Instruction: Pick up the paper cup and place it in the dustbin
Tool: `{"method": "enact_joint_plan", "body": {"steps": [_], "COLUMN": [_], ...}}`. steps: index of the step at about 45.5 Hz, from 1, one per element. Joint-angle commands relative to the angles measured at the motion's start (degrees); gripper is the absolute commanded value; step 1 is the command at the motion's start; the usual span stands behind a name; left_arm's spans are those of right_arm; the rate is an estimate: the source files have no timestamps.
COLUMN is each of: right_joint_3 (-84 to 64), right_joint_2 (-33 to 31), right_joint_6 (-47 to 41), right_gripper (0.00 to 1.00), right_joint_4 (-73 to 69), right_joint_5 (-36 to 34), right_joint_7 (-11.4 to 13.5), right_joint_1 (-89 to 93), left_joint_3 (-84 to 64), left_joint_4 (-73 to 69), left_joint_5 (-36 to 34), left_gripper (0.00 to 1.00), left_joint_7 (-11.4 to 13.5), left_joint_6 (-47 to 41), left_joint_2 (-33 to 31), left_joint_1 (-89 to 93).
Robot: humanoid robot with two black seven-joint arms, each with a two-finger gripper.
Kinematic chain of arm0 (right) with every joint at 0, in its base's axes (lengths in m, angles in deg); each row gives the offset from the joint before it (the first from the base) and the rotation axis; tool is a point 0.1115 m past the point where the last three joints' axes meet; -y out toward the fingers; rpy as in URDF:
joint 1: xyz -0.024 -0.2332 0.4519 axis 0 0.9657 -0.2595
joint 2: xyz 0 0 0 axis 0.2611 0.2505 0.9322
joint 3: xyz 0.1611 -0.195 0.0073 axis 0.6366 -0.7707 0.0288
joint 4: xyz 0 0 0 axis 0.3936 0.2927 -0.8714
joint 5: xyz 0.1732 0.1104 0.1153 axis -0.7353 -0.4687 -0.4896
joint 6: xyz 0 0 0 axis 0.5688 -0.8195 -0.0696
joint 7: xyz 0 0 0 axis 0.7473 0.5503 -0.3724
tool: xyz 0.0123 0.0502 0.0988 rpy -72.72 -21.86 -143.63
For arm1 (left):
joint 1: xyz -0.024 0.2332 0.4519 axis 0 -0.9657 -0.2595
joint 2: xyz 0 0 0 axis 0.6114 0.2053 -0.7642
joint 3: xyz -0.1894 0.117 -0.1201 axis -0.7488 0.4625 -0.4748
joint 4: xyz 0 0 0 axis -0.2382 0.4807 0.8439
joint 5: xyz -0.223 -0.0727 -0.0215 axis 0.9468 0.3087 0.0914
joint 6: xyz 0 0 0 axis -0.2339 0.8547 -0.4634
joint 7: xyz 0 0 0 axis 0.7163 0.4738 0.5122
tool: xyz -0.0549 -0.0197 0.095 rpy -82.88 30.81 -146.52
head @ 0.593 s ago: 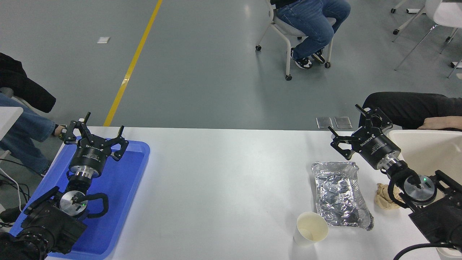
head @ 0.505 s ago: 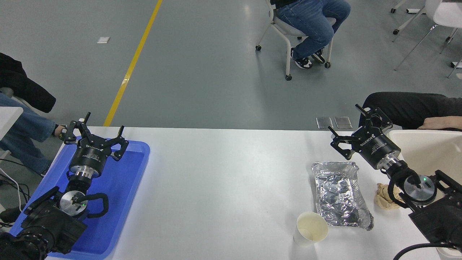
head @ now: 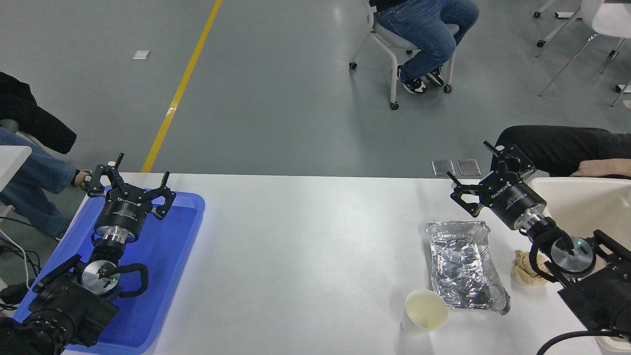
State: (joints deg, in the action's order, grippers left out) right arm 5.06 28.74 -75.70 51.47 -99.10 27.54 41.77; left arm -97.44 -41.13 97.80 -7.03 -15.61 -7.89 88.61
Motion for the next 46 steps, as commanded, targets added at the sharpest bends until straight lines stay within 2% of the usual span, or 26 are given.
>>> {"method": "enact_joint_plan", "body": {"steps": [1, 10, 25, 39, 46], "right_joint_3": [-0.18, -2.19, -11.85, -39.17, -59.38], "right_joint_2": [-0.39, -5.13, -13.92, -26.58, -28.08], "right_joint_6": [0.0, 0.0, 0.35, 1.14, 0.88], "right_gripper": [1.0, 1.0, 1.0, 1.0, 1.0], "right_joint_4": [-0.15, -1.99, -9.55, -22.29, -23.7], "right_joint_5": [4.19, 9.02, 13.16, 13.42, 13.86], "right_joint_7": [0.02, 0.37, 0.64, 0.55, 0.29], "right_joint_1": [-3.03, -7.33, -12.52, -26.22, -38.87], "left_joint_3": [-0.02, -0.02, -0.02, -0.02, 0.07], "left_joint_4": [0.03, 0.03, 0.02, 0.03, 0.03], "left_joint_5": [0.0, 0.0, 0.0, 0.0, 0.0], "left_gripper": [1.0, 1.0, 1.0, 1.0, 1.0], "left_joint_7": [0.05, 0.05, -0.04, -0.04, -0.04], "left_joint_6": [0.0, 0.0, 0.0, 0.0, 0.0], "left_joint_2": [0.0, 0.0, 0.09, 0.09, 0.0], "left_joint_1": [0.0, 0.0, 0.0, 0.0, 0.09]}}
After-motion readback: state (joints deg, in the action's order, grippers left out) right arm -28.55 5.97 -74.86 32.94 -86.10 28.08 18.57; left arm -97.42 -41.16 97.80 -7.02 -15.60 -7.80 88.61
